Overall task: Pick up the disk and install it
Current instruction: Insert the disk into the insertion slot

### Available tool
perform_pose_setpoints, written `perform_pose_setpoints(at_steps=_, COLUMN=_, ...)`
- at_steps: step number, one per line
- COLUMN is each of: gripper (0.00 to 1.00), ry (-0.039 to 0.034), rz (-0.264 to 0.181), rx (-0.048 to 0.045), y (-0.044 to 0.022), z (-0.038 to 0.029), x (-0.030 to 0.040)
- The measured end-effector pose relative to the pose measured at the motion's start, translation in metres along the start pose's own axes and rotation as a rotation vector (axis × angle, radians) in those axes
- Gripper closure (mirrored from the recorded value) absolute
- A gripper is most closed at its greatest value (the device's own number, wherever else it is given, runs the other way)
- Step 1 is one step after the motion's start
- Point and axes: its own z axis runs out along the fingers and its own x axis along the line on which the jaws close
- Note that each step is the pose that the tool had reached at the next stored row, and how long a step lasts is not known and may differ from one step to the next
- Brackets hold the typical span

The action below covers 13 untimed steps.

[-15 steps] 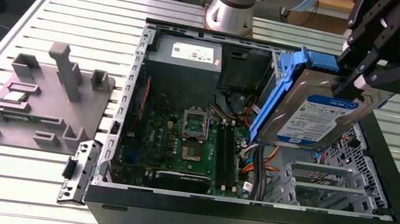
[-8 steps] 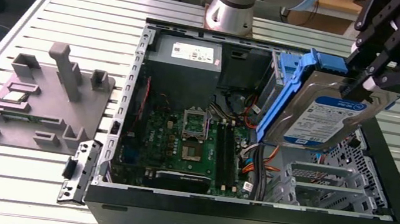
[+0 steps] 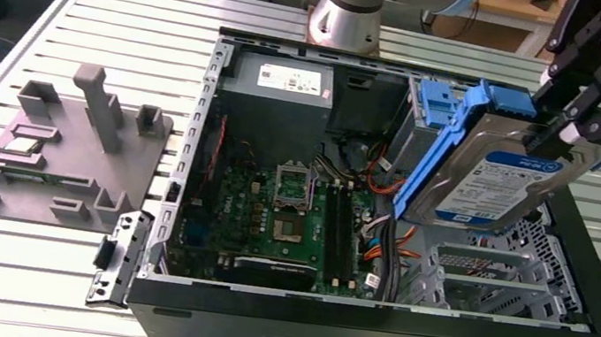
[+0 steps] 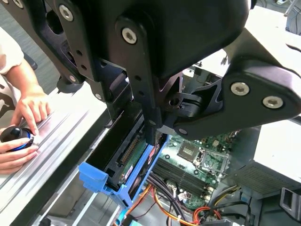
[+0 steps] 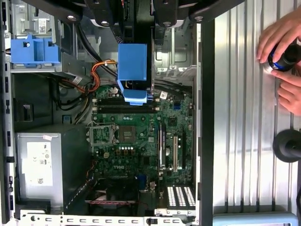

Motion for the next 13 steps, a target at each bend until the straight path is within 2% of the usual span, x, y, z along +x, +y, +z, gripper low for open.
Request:
perform_pose_setpoints(at_steps=9, gripper=0.65, ry=0.0001, rz=0.000, rx=-0.0002, y=-0.0079, z=-0.0007, x=0.0164)
perform_pose_setpoints(at_steps=13, gripper=0.65, ry=0.0000, rz=0.000, rx=-0.0009, y=-0.0104, z=-0.0005, x=0.0185)
